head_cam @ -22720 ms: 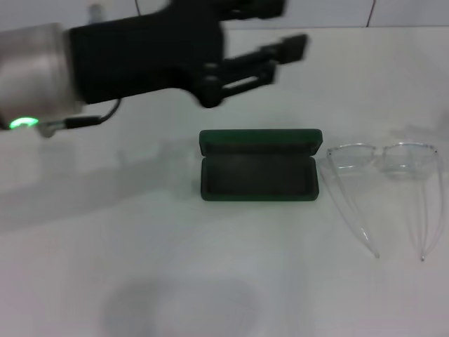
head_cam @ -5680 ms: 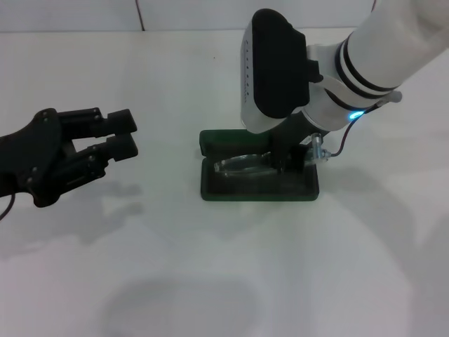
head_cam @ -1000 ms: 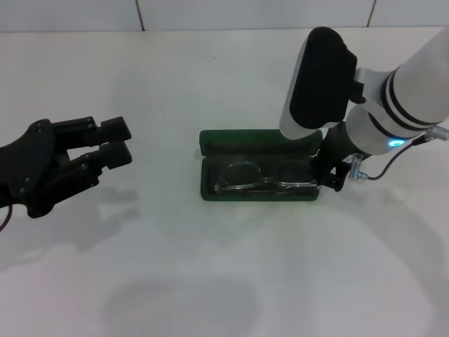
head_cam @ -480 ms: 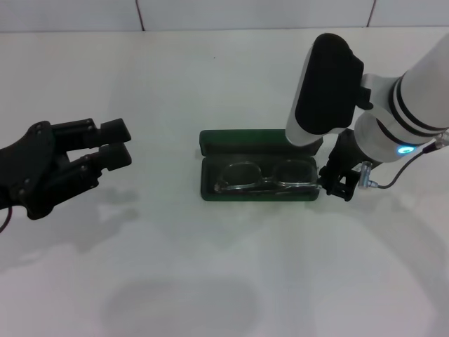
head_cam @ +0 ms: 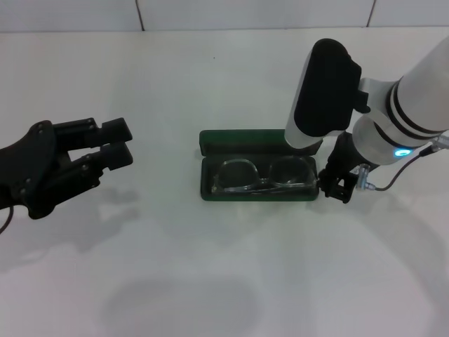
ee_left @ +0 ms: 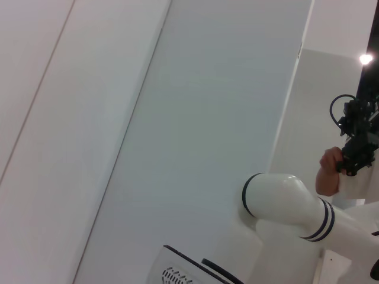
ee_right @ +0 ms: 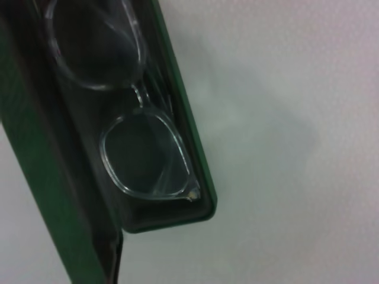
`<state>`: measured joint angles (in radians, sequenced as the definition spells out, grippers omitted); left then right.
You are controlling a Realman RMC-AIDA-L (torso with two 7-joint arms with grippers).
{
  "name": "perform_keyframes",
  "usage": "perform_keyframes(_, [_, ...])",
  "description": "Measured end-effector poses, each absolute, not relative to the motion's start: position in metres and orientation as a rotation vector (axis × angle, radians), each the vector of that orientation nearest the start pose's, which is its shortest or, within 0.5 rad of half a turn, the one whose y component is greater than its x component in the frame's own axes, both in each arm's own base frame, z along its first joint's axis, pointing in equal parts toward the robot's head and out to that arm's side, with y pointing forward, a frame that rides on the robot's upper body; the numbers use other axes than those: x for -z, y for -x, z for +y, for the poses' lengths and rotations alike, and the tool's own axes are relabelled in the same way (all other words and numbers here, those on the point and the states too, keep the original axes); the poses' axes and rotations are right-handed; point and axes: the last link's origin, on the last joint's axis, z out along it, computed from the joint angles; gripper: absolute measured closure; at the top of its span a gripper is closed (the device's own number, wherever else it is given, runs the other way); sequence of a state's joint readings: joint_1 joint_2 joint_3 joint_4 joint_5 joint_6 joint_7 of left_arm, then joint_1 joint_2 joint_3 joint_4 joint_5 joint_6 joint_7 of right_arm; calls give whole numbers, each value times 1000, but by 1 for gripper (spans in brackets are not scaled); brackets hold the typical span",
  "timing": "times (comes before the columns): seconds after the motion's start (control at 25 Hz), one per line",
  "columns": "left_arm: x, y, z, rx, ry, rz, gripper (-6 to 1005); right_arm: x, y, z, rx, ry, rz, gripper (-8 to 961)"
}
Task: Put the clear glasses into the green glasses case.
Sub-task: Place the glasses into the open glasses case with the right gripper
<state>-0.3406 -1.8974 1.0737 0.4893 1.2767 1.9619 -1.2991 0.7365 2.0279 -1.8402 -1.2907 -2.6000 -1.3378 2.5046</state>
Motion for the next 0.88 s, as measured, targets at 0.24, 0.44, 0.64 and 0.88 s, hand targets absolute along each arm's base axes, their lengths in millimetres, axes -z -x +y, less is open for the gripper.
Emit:
perform_keyframes(0.24, [-62,264,258,1433,2665,-507,648,67,-131,358,702,2714,188,883])
perform_keyframes(0.44, [-62,264,257,1433,2665,-509,647,68,-130,359,686,2711,176,888])
perform_keyframes(0.64, [-62,265,257,1432,2665,-511,647,72,-133,359,675,2736,183,883])
perform_keyframes(0.88, [-62,265,256,1431,2664,-516,648,73,-134,360,677,2738,190,878])
